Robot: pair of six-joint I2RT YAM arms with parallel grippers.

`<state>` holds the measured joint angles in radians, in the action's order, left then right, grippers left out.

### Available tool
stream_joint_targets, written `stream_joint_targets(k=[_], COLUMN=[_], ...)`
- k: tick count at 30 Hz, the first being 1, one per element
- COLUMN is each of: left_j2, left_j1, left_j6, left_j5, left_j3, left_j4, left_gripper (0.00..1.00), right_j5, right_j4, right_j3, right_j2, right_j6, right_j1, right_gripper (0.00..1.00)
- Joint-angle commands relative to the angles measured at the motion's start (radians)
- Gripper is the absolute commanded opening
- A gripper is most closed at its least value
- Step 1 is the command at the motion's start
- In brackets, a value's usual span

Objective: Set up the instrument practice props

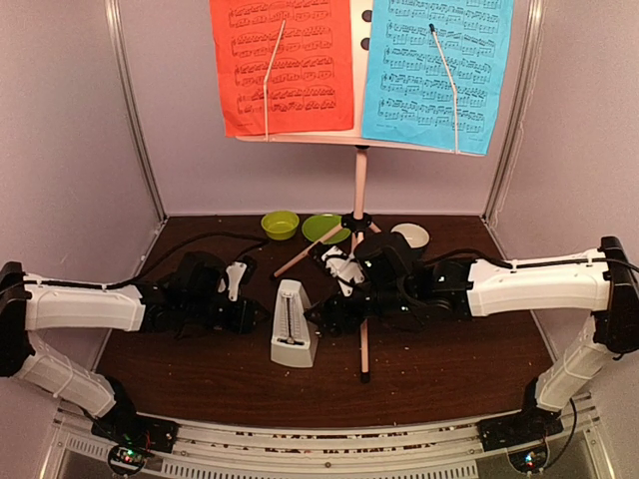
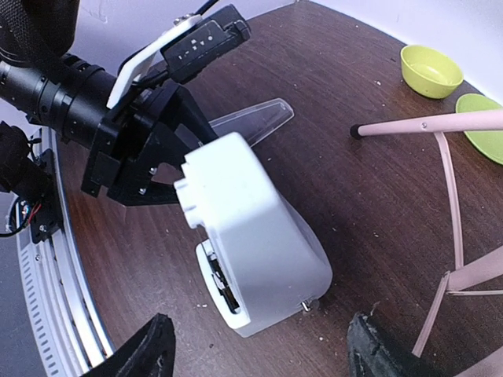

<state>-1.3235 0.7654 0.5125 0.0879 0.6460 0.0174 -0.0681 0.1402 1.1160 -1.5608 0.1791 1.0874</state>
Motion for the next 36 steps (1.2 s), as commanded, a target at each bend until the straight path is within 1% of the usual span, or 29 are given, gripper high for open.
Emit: stream_joint_targets(k=[1,6,15,22,26,30,32,34,36], left_j2=[-0.033,-0.046,-0.046,-0.054,-0.059,-0.059,-0.061,-0.061,-0.062], left_j1=[-0.005,-0.005,-0.005,-0.005,-0.006,-0.005,-0.005,-0.006,-0.005], left_j6=[-0.035,-0.011,-0.016,-0.016,-0.023,-0.03,-0.032,-0.034,-0.034], left_j5=[0.033,0.045,0.048,0.048,0.048,0.05,0.049,0.049,0.048], left_j3=[0.063,0.065,0.073,0.083,0.091,0.094,0.096,0.098,0.097], left_j4=[-0.034,-0.07,-0.064,-0.054,-0.041,-0.036,-0.032,-0.031,-0.029], left_gripper=[0.43,0.43,0.43,0.42,0.42,0.42,0.42,0.42,0.42], right_j5=[-0.046,-0.01,0.063,0.077,0.08,0.08,0.082,0.08,0.075], right_j4=[-0.059,-0.055,-0.1,-0.136,-0.137,-0.141,-0.143,-0.147,-0.149], right_j3=[0.057,0.112,0.109,0.097,0.092,0.076,0.064,0.05,0.038], right_j2=[-0.041,-0.101,-0.145,-0.162,-0.16,-0.153,-0.145,-0.134,-0.119], right_j6=[0.079,0.128,0.152,0.175,0.176,0.178,0.179,0.178,0.174], right_j1=[0.013,0.023,0.024,0.022,0.018,0.014,0.014,0.012,0.013], right_gripper=[0.75,0.74,0.68,0.62,0.55,0.43,0.39,0.38,0.42])
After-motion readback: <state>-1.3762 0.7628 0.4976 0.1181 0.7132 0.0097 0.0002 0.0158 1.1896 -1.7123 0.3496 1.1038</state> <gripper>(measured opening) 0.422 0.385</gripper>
